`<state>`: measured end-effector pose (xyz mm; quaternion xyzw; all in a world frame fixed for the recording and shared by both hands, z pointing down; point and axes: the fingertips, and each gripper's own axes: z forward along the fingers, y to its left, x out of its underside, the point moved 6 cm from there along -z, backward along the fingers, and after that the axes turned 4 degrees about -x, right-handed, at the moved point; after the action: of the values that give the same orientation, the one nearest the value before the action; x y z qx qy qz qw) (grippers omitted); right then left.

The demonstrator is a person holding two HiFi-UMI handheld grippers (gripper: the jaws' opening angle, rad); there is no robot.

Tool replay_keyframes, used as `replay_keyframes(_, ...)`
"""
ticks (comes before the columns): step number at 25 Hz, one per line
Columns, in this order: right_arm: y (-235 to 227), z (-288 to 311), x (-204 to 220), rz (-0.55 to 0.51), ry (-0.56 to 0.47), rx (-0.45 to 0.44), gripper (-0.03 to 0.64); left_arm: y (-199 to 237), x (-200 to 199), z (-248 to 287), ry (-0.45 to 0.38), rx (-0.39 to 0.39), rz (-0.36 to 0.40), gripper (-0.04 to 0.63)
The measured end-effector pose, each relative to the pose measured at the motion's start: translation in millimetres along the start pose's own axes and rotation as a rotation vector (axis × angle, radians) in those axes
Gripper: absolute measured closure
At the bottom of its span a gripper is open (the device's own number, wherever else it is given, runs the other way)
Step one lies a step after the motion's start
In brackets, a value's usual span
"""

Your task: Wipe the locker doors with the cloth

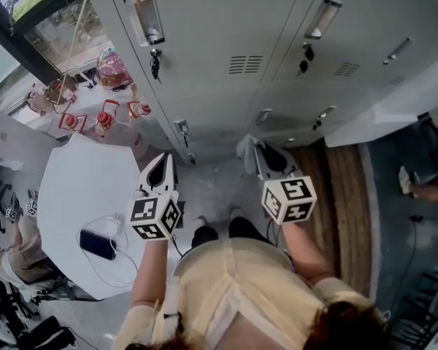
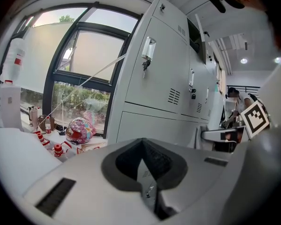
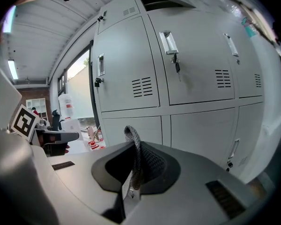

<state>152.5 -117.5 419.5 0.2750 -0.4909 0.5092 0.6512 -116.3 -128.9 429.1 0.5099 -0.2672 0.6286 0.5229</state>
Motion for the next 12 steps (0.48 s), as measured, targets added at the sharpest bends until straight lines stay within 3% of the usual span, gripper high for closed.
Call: replay_keyframes(12,9.9,-16.4,-13.5,0.002,-0.034,-0.011,0.597,-5.8,-11.9,-10.6,-0.016,0.004,0.033,0.594)
